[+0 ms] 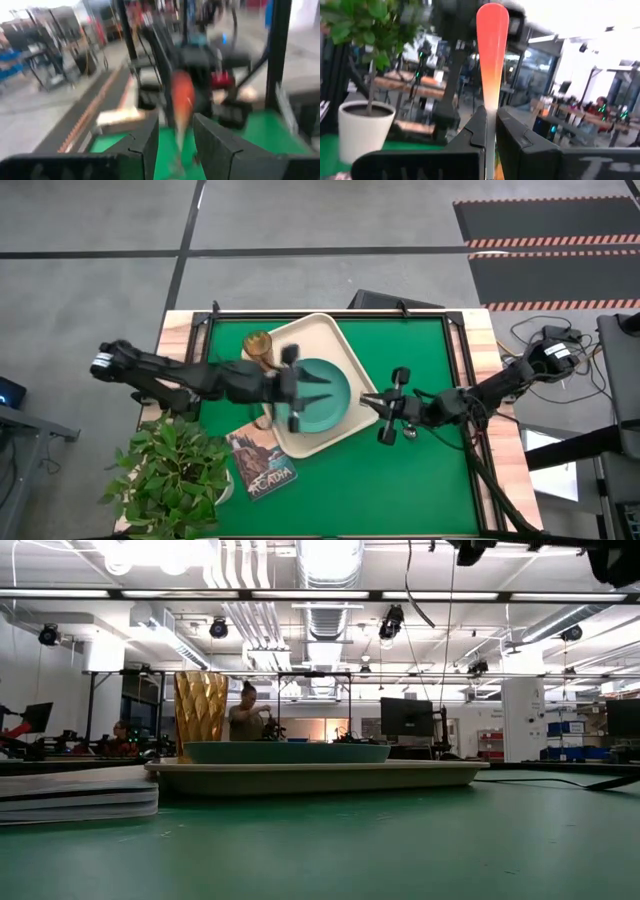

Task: Pick and place plate/cup/fork/spoon on tray
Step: Put the orange fork on the white serving tray

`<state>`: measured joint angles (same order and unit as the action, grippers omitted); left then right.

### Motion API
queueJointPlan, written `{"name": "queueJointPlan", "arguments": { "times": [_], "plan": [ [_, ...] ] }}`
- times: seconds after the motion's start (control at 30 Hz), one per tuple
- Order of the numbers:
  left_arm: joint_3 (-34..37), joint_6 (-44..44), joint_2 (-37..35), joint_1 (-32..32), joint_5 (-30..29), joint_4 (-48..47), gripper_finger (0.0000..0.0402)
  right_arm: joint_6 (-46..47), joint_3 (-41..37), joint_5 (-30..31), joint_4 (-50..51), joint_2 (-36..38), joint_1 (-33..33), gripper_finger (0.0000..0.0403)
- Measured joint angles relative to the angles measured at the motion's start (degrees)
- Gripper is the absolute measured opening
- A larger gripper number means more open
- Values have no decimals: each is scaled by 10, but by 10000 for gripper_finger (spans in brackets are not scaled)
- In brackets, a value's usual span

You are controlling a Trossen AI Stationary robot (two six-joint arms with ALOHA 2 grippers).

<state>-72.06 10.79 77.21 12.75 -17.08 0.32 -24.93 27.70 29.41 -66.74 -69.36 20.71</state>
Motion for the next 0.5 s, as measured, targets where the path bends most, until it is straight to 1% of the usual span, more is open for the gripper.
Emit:
{"name": "queueJointPlan", "arguments": {
  "times": [0.07, 0.2, 0.33, 0.5],
  "plan": [
    [5, 0, 22, 1, 0, -7, 105, -15, -19, -7, -52, 0, 0, 13],
    [5, 0, 58, 2, -2, 12, 105, -18, -47, -48, -127, 2, -1, 13],
    [8, -5, 109, 1, -2, 13, 105, -2, -50, -75, -137, 2, -2, 13],
    [7, -14, 150, 0, -13, 68, 105, 13, -47, -89, -137, -1, -4, 13]
  ]
}}
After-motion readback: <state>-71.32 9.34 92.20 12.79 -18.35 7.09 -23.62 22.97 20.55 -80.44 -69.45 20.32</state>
